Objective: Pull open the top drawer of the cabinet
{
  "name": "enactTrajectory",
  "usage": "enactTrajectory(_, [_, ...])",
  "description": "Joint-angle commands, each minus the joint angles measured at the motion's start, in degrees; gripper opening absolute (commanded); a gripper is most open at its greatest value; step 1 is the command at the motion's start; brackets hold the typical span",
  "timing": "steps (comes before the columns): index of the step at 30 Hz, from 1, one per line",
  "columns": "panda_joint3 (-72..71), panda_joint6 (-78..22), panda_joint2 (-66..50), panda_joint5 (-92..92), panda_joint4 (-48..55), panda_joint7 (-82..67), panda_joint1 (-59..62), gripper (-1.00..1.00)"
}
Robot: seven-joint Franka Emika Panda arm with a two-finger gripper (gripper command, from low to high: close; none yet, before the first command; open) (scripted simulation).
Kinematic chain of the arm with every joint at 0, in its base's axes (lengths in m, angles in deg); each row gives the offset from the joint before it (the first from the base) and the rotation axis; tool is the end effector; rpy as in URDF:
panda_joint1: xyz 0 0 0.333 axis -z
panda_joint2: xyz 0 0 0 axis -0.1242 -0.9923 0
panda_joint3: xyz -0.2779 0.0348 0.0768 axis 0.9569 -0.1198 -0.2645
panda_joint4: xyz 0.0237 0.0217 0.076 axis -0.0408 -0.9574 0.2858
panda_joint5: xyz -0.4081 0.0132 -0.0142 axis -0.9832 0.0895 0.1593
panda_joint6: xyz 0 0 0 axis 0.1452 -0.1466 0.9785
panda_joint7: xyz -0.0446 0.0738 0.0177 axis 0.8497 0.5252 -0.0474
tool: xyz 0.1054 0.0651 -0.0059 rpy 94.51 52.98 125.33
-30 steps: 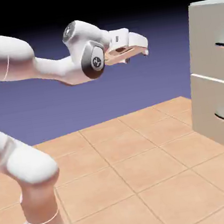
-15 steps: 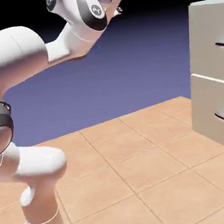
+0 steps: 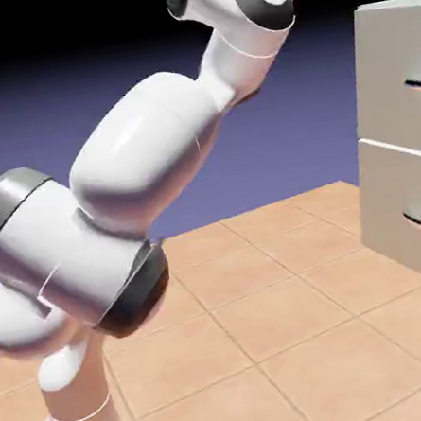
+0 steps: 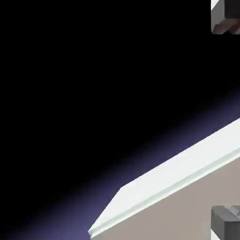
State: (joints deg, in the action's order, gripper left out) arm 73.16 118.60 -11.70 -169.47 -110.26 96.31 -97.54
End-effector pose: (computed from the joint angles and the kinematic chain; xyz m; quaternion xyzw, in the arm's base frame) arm 0.5092 -0.0312 0.7764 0.6511 0.1524 0.7432 0.0221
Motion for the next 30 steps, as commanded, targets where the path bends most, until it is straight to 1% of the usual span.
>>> enactTrajectory(1, [1.30,-0.42,0.70,-2.41,1.33,-0.25,-2.08,0.00])
enactTrajectory(21, [26.74,-8.68,14.49,-49.69,27.35,-5.17,-42.90,0.00])
enactTrajectory(22, [26.74,-8.68,14.49,-49.70,27.35,-5.17,-42.90,0.00])
enactTrajectory(30, [26.77,-2.80,16.59,-47.10,43.96,-12.54,-53.19,0.00])
